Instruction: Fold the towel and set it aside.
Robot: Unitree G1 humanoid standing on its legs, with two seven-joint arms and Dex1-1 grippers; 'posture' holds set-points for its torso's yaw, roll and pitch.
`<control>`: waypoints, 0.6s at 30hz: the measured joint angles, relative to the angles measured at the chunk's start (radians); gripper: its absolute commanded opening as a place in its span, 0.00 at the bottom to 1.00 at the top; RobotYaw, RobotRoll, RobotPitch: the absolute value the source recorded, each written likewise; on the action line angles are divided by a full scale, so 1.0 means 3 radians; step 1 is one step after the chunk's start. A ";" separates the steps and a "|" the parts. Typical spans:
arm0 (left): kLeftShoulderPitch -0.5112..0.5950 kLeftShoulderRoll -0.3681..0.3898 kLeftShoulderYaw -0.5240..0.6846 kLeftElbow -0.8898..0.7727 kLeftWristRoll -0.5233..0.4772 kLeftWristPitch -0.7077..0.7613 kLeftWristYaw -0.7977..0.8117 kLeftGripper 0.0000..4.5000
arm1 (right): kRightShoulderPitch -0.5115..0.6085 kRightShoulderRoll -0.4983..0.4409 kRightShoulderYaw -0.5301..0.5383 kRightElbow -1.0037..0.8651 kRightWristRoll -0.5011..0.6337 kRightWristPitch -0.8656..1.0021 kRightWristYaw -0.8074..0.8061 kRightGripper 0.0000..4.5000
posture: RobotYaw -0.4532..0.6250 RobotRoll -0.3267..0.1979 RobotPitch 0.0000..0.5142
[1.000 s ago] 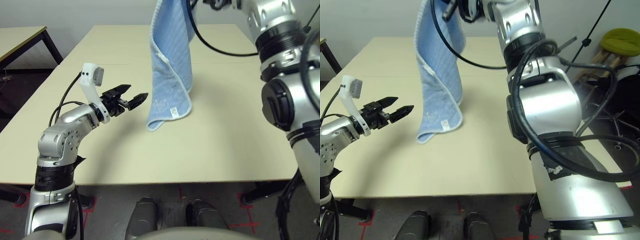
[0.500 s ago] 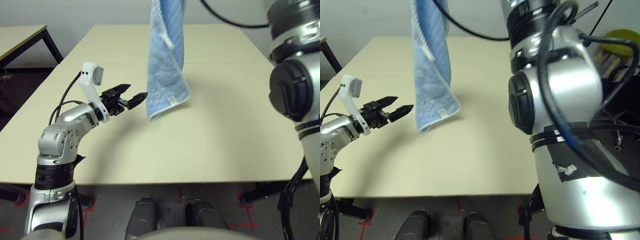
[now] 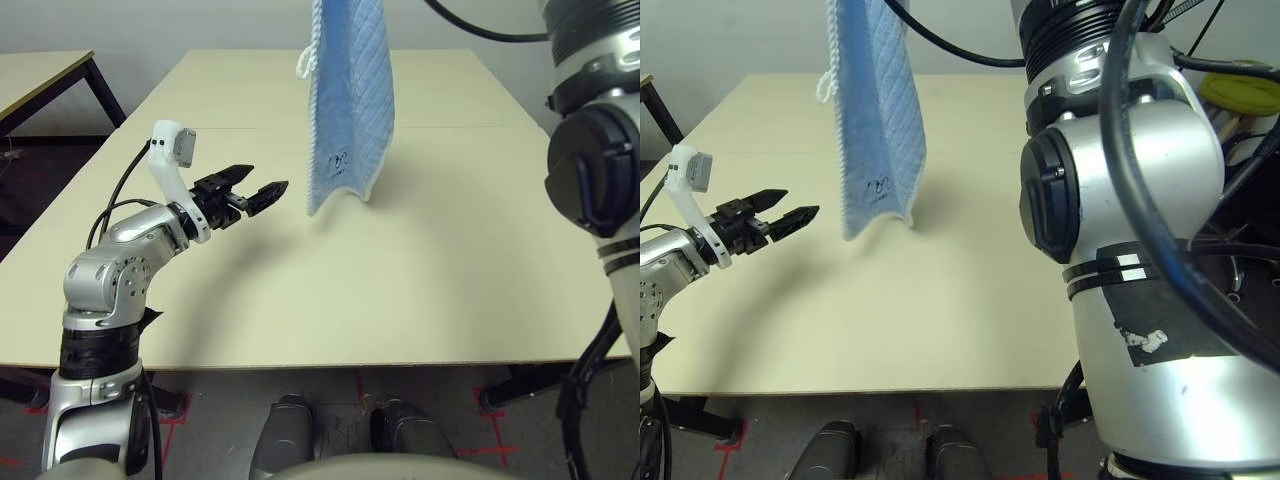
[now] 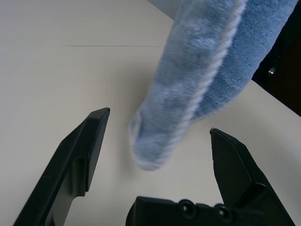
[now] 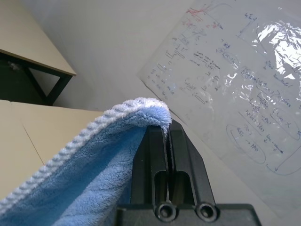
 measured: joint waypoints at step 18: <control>0.0537 0.0116 0.0000 0.0205 0.0277 -0.0675 -0.0343 1.00 | 0.0062 0.0021 0.0002 -0.0003 -0.0059 0.0010 0.0108 0.00 | 0.61 0.62 0.09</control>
